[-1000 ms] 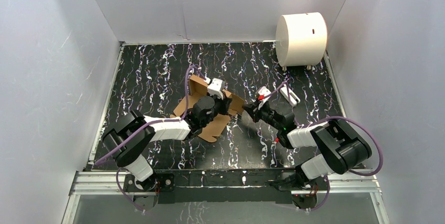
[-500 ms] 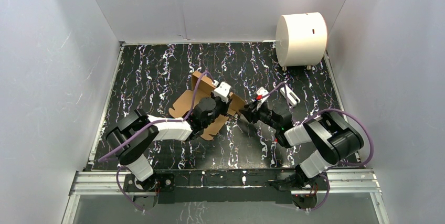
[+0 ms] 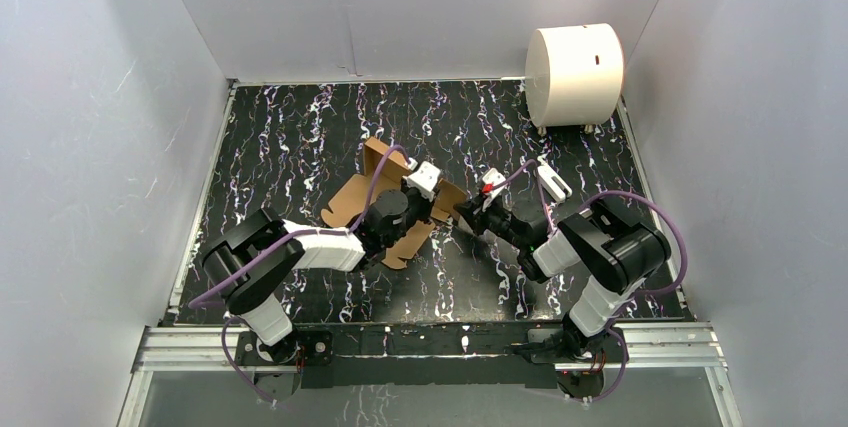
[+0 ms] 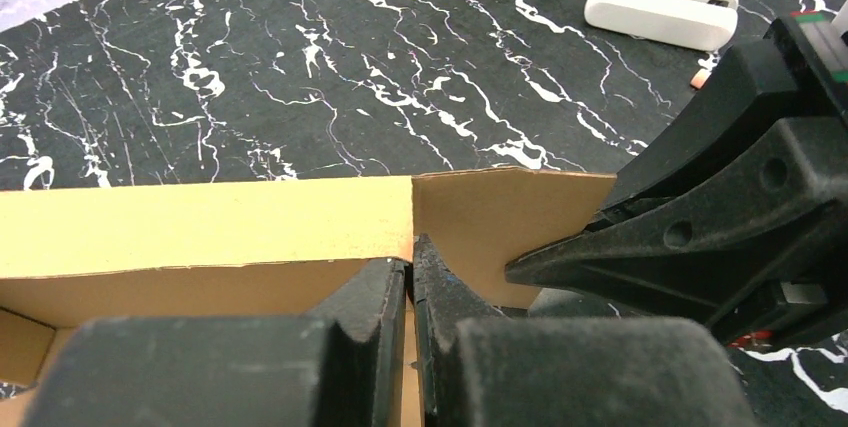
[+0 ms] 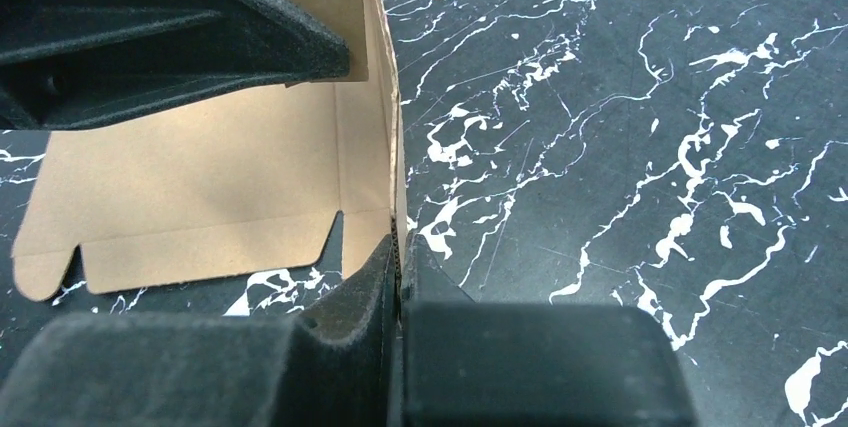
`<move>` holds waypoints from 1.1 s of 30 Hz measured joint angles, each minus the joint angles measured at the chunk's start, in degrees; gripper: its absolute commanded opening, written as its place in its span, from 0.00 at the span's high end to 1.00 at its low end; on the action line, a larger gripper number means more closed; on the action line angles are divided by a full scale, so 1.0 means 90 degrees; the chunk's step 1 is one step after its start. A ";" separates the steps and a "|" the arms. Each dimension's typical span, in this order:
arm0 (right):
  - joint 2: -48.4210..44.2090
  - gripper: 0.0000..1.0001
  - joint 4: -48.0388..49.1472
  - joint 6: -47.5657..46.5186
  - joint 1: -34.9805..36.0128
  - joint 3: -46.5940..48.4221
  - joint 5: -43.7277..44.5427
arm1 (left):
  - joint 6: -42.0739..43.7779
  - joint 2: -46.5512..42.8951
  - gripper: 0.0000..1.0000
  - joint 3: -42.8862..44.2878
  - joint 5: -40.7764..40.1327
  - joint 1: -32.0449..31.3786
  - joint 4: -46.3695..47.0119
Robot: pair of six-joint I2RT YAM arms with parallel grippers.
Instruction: Fold the paper box
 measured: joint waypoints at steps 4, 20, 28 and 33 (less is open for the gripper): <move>0.0005 1.00 0.0022 -0.0010 0.0019 0.0000 0.0024 | 0.0311 0.0032 1.00 -0.0044 -0.0073 -0.0010 0.0138; -0.0216 1.00 -0.0010 -0.0012 0.0029 -0.0002 -0.0005 | 0.1212 0.0017 0.65 -0.0850 -0.0022 -0.0068 0.0656; -0.0357 1.00 -0.0146 -0.0015 0.0066 -0.0002 0.0000 | 0.1025 -0.0964 0.43 -0.1469 0.0151 -0.0398 0.0631; -0.0357 1.00 -0.0206 -0.0015 0.0117 0.0000 0.0005 | 0.0835 -0.0631 0.35 -0.1433 -0.0075 -0.0563 0.0612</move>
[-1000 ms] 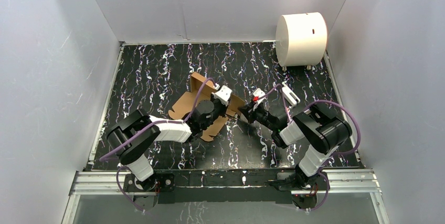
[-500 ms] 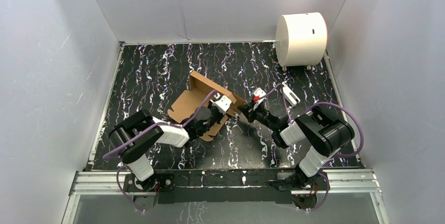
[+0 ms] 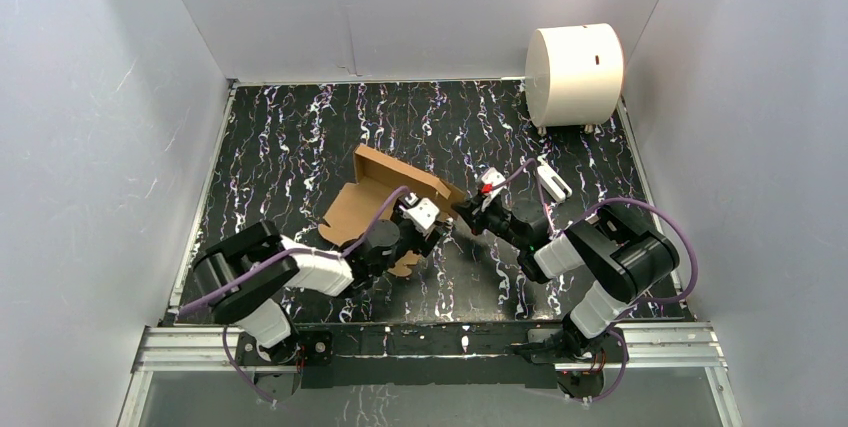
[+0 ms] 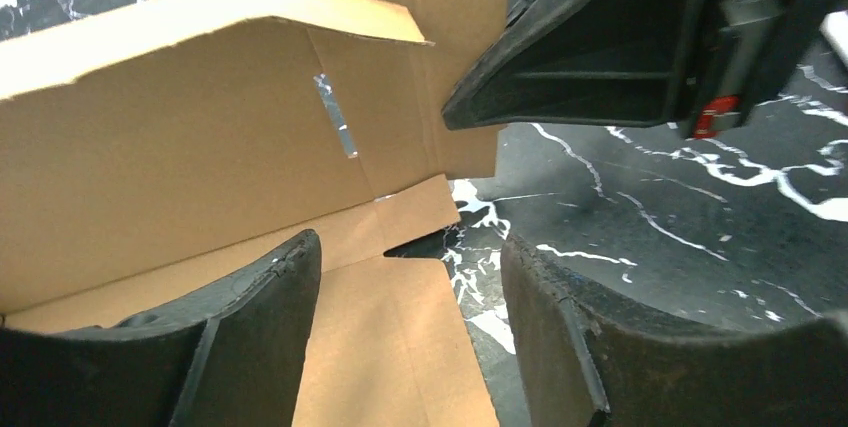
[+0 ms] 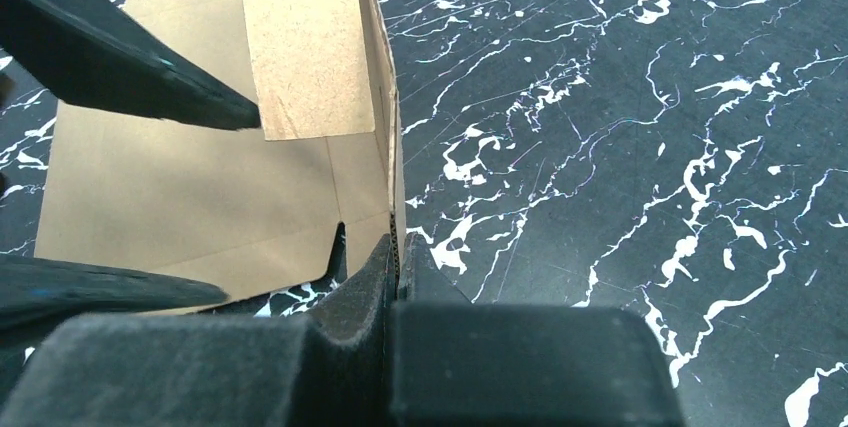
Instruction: Fold the paper box
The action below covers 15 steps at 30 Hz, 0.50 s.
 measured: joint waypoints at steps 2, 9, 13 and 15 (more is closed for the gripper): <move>0.0000 1.00 -0.0024 0.0002 0.0029 0.0002 0.0005 | -0.0058 0.0306 0.32 0.0134 -0.0170 -0.0012 -0.0005; 0.0000 1.00 -0.0117 0.0005 0.0075 0.0002 0.0046 | -0.0002 0.1105 0.26 0.0585 -0.0500 -0.0015 0.0085; 0.0000 1.00 -0.0119 0.0005 0.0073 0.0002 0.0049 | 0.0199 0.1464 0.26 0.0760 -0.0590 -0.0017 0.0219; 0.0000 1.00 -0.0119 0.0005 0.0075 0.0002 0.0049 | 0.0308 0.1639 0.26 0.0838 -0.0636 -0.0017 0.0231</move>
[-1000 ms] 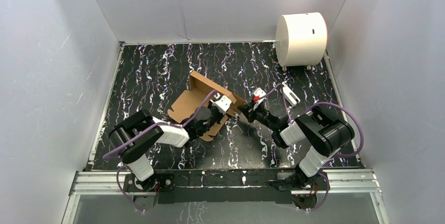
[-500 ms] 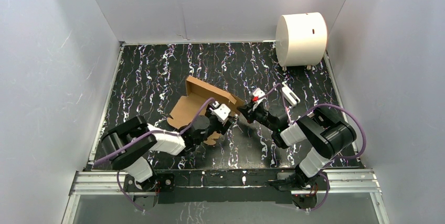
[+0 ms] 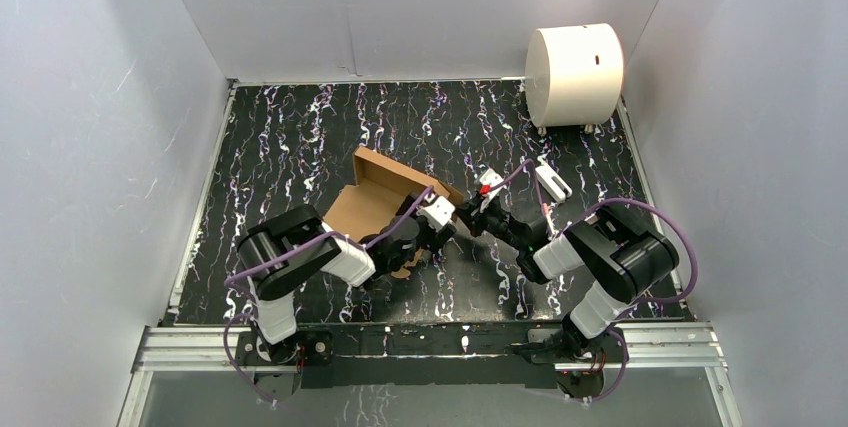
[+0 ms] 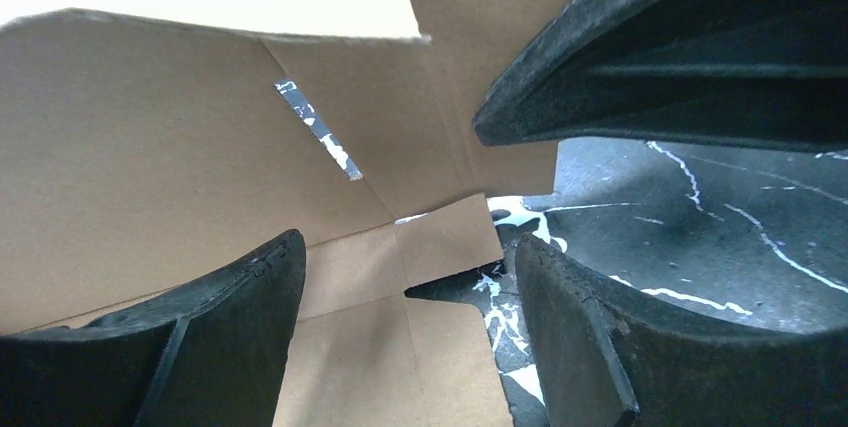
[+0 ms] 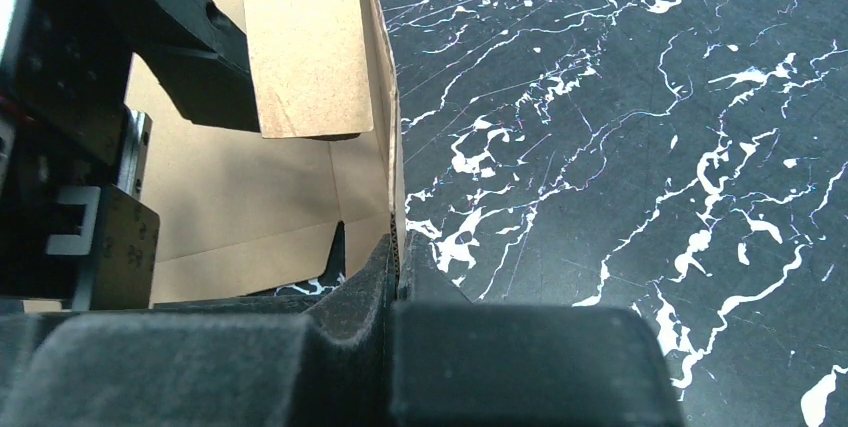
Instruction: Fold the paper box
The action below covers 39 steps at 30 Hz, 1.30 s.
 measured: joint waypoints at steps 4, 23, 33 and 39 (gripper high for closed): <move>0.0000 1.00 0.0000 0.0000 0.0000 0.0000 -0.0002 | 0.0204 0.0238 0.26 0.0075 -0.0078 0.0000 0.0022; -0.0002 1.00 -0.0029 -0.0070 -0.0002 0.0039 0.0041 | 0.0542 0.0799 0.61 0.0495 -0.1382 -0.0051 0.0440; -0.0024 1.00 -0.0039 -0.0073 -0.0002 0.0041 -0.0058 | 0.0265 0.0770 0.87 0.0427 -0.1236 -0.0010 0.0459; -0.0024 0.97 -0.0044 -0.0073 0.0024 0.0066 -0.0129 | -0.0291 0.0520 0.99 0.0138 -0.0695 0.0143 0.0488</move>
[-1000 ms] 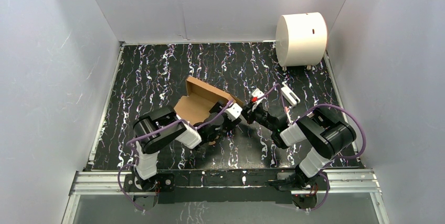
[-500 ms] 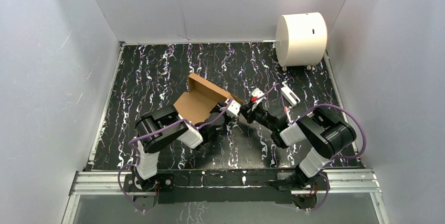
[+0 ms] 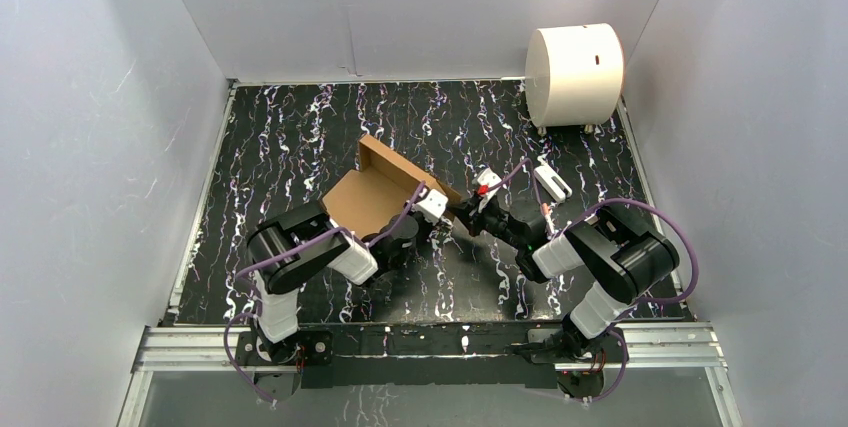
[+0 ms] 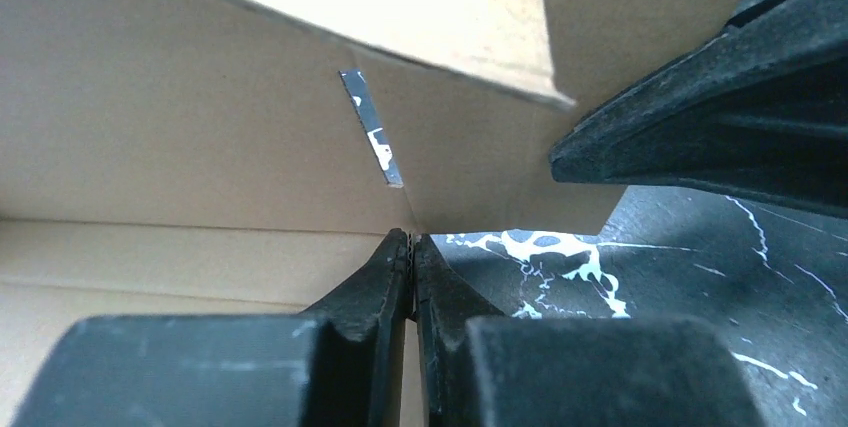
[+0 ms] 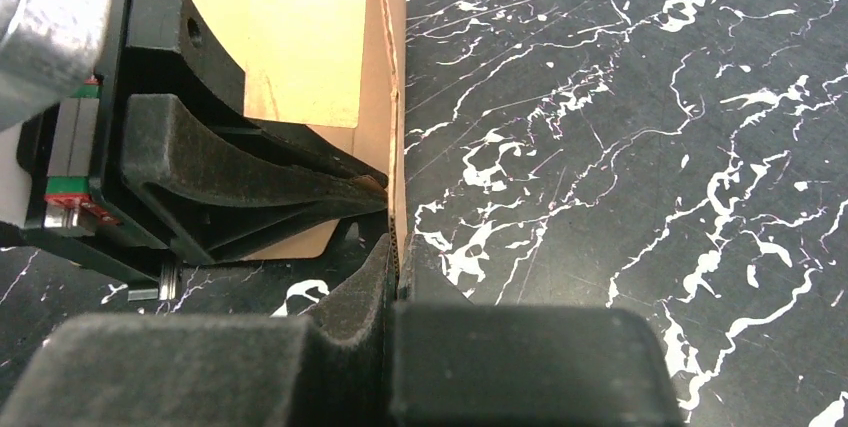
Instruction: Fold the paper box
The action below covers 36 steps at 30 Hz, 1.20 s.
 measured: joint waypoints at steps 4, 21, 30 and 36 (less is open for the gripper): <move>0.0002 0.95 0.0007 -0.0002 0.0010 0.0005 -0.0051 | -0.0367 -0.0109 1.00 -0.0124 0.0342 0.0112 0.0002; -0.1134 0.55 -0.0469 -0.0248 -0.0007 -0.0007 -0.0189 | -0.1319 -0.0206 1.00 -0.0389 0.0809 0.0420 0.0041; -0.1773 0.59 -0.1248 -0.0750 -0.0432 -0.0085 0.0131 | -0.1783 -0.0330 1.00 -0.0508 0.1134 0.0644 0.0007; -0.1316 0.60 -0.1574 -0.0930 -0.0517 0.0131 0.0066 | -0.1999 -0.0335 1.00 -0.0517 0.1338 0.0760 0.0005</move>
